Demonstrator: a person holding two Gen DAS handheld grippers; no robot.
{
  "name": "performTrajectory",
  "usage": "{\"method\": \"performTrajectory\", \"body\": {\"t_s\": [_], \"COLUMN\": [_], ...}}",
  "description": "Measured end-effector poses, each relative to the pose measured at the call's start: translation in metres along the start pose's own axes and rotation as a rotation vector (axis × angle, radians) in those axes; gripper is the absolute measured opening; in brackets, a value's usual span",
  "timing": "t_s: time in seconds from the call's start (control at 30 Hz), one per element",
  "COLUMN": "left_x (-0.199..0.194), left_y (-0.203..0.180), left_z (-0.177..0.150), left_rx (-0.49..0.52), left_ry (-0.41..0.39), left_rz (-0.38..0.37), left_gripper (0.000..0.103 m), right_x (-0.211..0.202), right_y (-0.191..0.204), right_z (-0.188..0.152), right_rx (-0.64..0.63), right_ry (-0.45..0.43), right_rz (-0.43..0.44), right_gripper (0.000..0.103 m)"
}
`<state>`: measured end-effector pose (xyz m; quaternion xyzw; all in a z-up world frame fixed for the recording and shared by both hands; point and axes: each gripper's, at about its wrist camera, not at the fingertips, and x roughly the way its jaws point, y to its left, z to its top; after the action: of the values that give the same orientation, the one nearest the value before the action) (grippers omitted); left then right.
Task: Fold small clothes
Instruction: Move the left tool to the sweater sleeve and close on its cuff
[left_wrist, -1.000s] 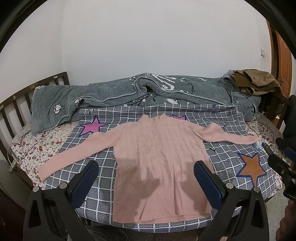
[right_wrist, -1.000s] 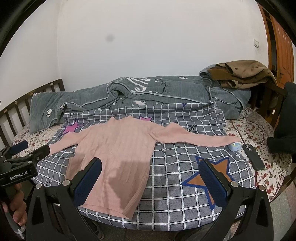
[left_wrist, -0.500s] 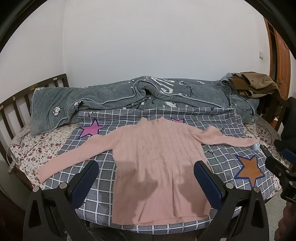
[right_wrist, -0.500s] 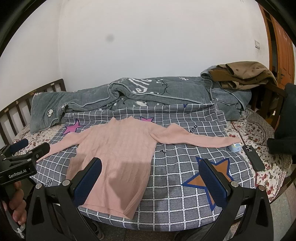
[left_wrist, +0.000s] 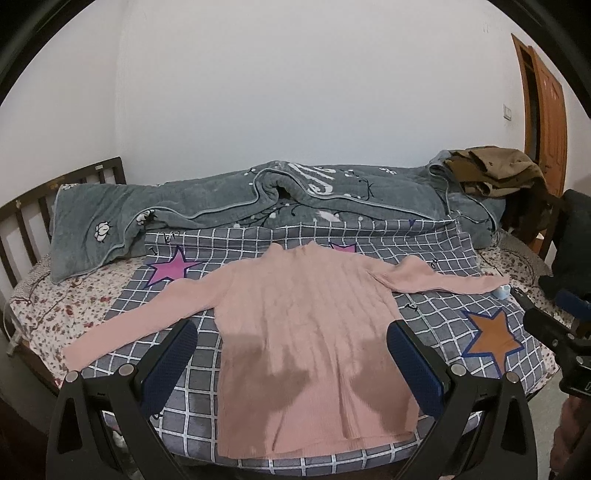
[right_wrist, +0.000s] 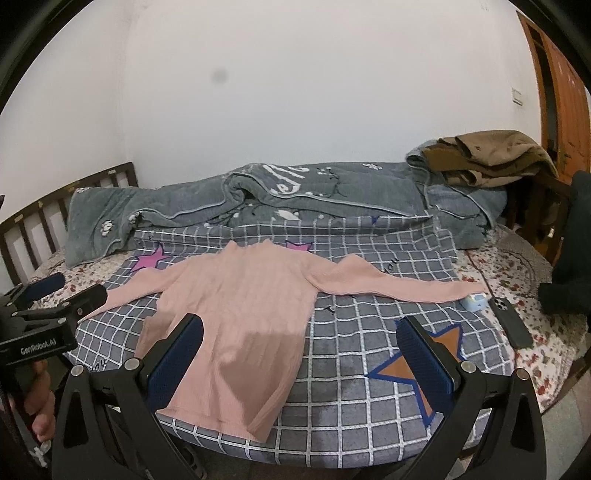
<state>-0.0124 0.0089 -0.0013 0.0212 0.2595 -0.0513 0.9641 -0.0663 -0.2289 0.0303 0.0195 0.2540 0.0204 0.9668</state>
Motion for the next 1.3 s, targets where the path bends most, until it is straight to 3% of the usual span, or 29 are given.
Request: {"method": "performTrajectory", "body": {"t_s": [0.13,0.3,0.47,0.53,0.83,0.93,1.1,1.3], "left_x": [0.023,0.052,0.091,0.103,0.149,0.158,0.167,0.178], "left_y": [0.004,0.025,0.069,0.093,0.200,0.236,0.294,0.341], "left_z": [-0.014,-0.038,-0.059,-0.065,-0.087,-0.095,-0.114,-0.135], "left_rx": [0.037,0.005,-0.142,-0.215,-0.355,-0.421,-0.608,-0.753], "left_ry": [0.036,0.063,0.131,0.141,0.170,0.171,0.176,0.160], "left_rz": [0.022,0.059,0.156,0.150,0.263,0.282,0.204,0.240], "left_gripper": [0.103,0.103,0.102,0.102,0.101,0.094,0.085,0.067], "right_x": [0.016,0.049,0.084,0.096,0.143,0.155,0.171,0.187], "right_y": [0.001,0.005,0.020,0.025,0.050,0.057,0.070,0.091], "right_z": [-0.014,-0.035,-0.056,-0.064,-0.082,-0.084,-0.079,-0.069], "right_rx": [-0.035,-0.068,-0.088,-0.076,-0.110,-0.108,-0.117,-0.101], "right_ry": [0.008,0.076,0.194,0.215,0.241,0.247,0.252,0.270], "right_rz": [-0.017,0.010,0.151,0.185,0.144,0.132,0.110,0.145], "right_gripper": [0.103,0.100,0.097,0.094,0.094,0.094,0.094,0.094]}}
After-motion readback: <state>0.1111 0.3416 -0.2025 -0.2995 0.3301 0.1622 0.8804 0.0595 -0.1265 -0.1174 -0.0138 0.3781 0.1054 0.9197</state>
